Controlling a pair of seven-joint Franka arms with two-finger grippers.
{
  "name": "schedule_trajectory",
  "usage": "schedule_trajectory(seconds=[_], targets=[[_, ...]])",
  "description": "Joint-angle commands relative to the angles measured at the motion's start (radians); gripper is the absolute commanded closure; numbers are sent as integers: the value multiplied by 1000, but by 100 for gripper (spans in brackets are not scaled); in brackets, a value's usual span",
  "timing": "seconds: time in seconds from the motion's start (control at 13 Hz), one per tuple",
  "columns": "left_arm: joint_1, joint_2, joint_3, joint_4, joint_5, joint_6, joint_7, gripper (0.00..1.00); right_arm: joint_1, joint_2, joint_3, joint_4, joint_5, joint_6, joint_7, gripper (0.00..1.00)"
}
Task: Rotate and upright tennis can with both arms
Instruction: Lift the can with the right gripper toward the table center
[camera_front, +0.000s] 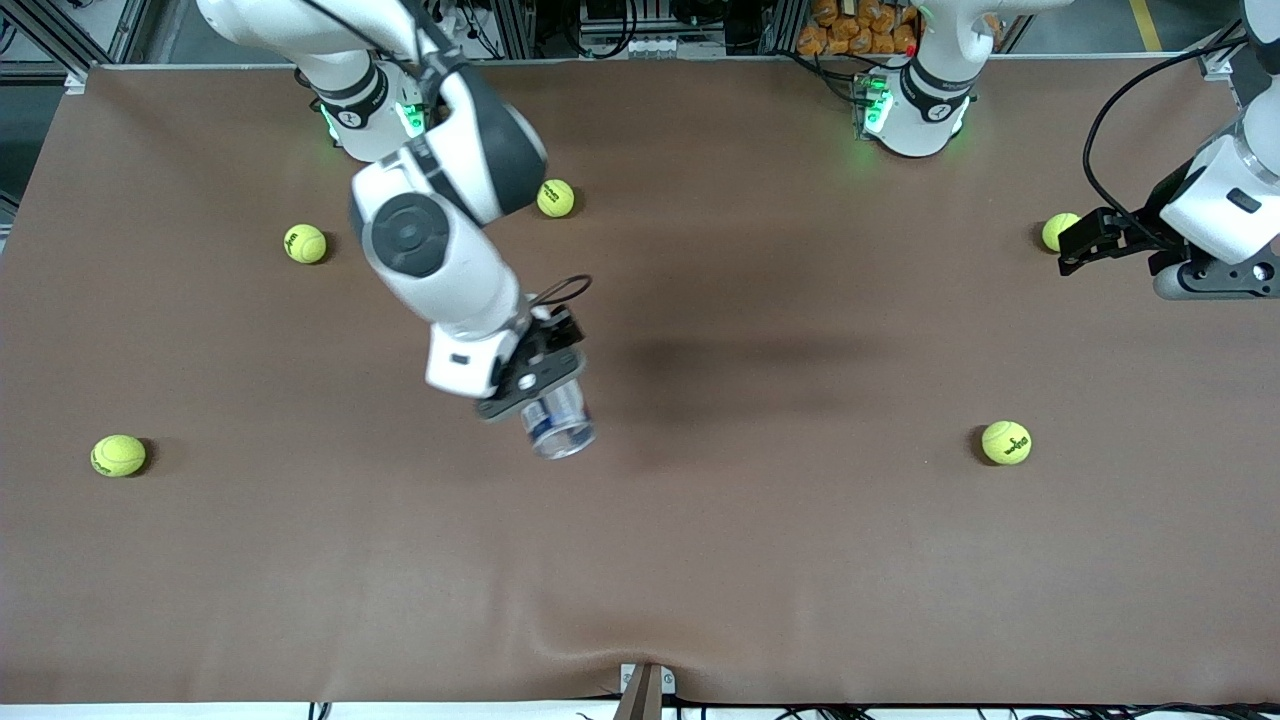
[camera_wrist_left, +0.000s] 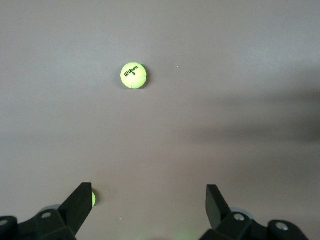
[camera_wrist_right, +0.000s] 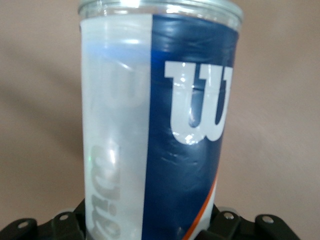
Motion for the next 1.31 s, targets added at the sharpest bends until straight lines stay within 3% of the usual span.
schedule_trajectory(seconds=[0.0, 0.69, 1.23], targets=[[1, 4, 2, 7, 12, 2, -2, 0, 52, 35, -11, 33, 7, 6, -165, 22], [28, 5, 7, 8, -3, 3, -9, 0, 228, 205, -12, 41, -2, 193, -610, 12], [43, 24, 7, 8, -37, 3, -11, 0, 245, 292, -12, 96, -22, 267, -711, 9]])
